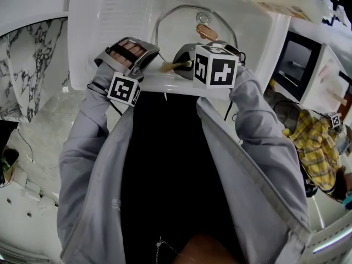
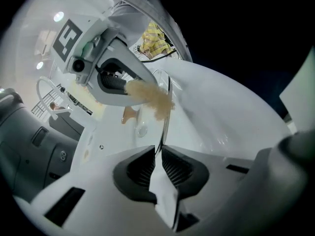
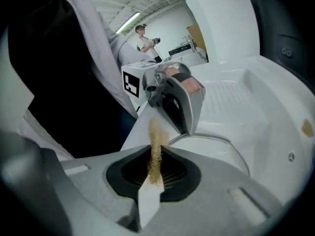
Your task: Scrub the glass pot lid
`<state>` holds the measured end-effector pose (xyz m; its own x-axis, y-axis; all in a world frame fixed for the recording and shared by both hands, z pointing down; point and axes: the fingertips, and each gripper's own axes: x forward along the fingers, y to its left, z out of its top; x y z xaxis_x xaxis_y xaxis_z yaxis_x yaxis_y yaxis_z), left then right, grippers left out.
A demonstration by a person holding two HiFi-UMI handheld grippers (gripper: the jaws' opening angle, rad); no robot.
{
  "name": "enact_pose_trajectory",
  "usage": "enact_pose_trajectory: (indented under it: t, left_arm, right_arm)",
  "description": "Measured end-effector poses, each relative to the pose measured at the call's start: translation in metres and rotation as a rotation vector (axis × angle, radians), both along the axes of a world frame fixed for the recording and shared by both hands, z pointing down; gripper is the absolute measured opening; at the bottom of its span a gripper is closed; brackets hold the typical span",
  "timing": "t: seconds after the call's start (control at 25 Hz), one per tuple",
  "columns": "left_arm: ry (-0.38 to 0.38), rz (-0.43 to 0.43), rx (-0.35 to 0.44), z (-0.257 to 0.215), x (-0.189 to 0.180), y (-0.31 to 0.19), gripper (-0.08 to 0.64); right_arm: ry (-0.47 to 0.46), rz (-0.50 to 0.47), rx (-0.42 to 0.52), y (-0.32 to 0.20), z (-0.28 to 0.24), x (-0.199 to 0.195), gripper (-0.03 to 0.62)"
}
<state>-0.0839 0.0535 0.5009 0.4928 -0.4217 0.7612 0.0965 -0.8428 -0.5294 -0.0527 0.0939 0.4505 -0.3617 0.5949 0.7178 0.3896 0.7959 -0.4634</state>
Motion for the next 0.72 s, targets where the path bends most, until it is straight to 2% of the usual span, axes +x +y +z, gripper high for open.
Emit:
enact_pose_trajectory:
  t: [0.08, 0.12, 0.24, 0.32, 0.44, 0.6, 0.72]
  left_arm:
    - [-0.002, 0.0, 0.001, 0.0, 0.0, 0.0, 0.04]
    - [-0.003, 0.0, 0.002, 0.0, 0.0, -0.001, 0.04]
    - [-0.005, -0.002, 0.004, 0.0, 0.0, -0.001, 0.04]
    - [-0.005, -0.005, 0.003, 0.0, 0.0, -0.001, 0.04]
    - [-0.007, -0.011, 0.003, -0.001, 0.0, -0.001, 0.041]
    - [-0.008, -0.02, 0.003, 0.0, 0.0, -0.002, 0.04]
    - [-0.008, -0.023, 0.006, 0.0, 0.0, -0.003, 0.041]
  right_arm:
    - [0.008, 0.053, 0.017, -0.019, 0.006, -0.004, 0.03]
    - [0.025, 0.07, 0.067, -0.034, 0.013, -0.006, 0.029]
    - [0.117, 0.073, 0.321, -0.09, 0.043, -0.007, 0.031]
    - [0.172, 0.105, 0.422, -0.125, 0.061, -0.011, 0.031]
    - [0.215, 0.173, 0.443, -0.161, 0.083, -0.017, 0.031]
    - [0.293, 0.214, 0.489, -0.19, 0.118, 0.001, 0.029]
    - [0.287, 0.205, 0.504, -0.196, 0.135, 0.007, 0.03]
